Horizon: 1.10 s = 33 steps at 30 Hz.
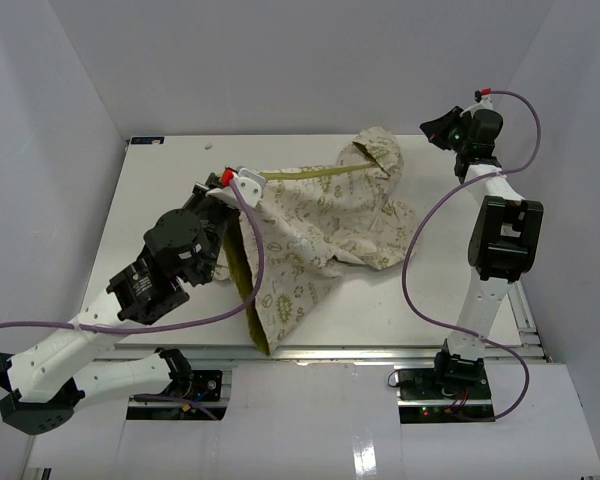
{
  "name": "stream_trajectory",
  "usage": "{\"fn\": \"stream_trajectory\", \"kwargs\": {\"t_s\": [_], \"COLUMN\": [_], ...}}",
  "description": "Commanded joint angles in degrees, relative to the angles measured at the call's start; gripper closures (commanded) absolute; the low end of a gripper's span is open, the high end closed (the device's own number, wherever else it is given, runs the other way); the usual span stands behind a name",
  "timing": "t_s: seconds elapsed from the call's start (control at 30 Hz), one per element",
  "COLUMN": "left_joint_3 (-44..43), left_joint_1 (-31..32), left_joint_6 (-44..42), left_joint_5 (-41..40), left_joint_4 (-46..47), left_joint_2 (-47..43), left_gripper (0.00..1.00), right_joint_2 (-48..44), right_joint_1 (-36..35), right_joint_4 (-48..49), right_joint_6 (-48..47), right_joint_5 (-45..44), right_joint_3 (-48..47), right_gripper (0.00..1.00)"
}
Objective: Zip up the jacket
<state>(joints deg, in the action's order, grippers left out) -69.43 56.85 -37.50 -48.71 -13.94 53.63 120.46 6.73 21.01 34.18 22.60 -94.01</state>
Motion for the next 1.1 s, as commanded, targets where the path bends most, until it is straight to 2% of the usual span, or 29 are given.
{"fn": "stream_trajectory", "kwargs": {"t_s": [0.0, 0.17, 0.2, 0.3, 0.33, 0.4, 0.47, 0.53, 0.67, 0.8, 0.9, 0.97, 1.07], "left_joint_3": [-2.5, -0.7, -0.2, 1.5, 1.2, -1.3, -1.6, -0.7, 1.5, 6.8, 12.7, 17.0, 24.8], "left_joint_1": [-2.8, -3.0, -3.4, -6.3, -10.3, -16.0, -23.4, -27.4, -33.0, -34.7, -35.2, -35.6, -35.8], "left_joint_6": [-2.5, 3.7, 5.6, 13.2, 16.3, 26.2, 31.8, 34.9, 42.4, 49.5, 54.5, 59.2, 64.9], "left_joint_5": [-2.2, 7.8, 9.1, 13.5, 15.7, 27.1, 37.7, 42.8, 51.9, 50.0, 46.1, 44.2, 44.7], "left_joint_4": [6.0, 1.3, -0.8, -5.2, -7.0, -13.1, -14.9, -14.6, -13.8, -11.5, -7.7, -6.3, -1.8], "left_joint_2": [0.0, 2.2, 3.6, 8.1, 9.7, 14.0, 15.8, 16.3, 19.4, 18.3, 13.0, 8.6, 3.9], "left_gripper": [1.0, 0.97, 0.91, 0.6, 0.58, 0.53, 0.54, 0.52, 0.4, 0.24, 0.17, 0.16, 0.15], "right_joint_2": [-1.7, -1.6, -2.5, -5.8, -6.6, -8.3, -10.2, -12.1, -16.6, -20.7, -25.2, -28.5, -31.8], "right_joint_1": [2.1, 1.5, 0.9, -2.2, -2.9, -4.4, -4.8, -5.2, -7.7, -11.7, -14.0, -17.3, -22.2], "right_joint_4": [5.1, 8.5, 10.1, 10.9, 10.0, 5.8, 6.6, 6.9, 2.0, -5.8, -11.6, -14.9, -13.0], "right_joint_6": [1.6, 5.5, 6.9, 5.2, 3.8, 1.4, 1.8, 2.3, -1.1, -5.0, -10.3, -12.4, -13.9], "right_joint_5": [-2.0, 5.4, 7.6, 8.8, 8.8, 9.1, 11.1, 12.1, 13.3, 12.5, 10.2, 7.5, 4.5], "right_joint_3": [0.3, 2.2, 4.7, 9.9, 10.8, 12.6, 15.7, 19.3, 23.9, 25.7, 28.0, 31.5, 36.6], "right_gripper": [0.92, 0.92, 0.92, 0.92, 0.92, 0.9, 0.85, 0.84, 0.83, 0.83, 0.87, 0.89, 0.89]}}
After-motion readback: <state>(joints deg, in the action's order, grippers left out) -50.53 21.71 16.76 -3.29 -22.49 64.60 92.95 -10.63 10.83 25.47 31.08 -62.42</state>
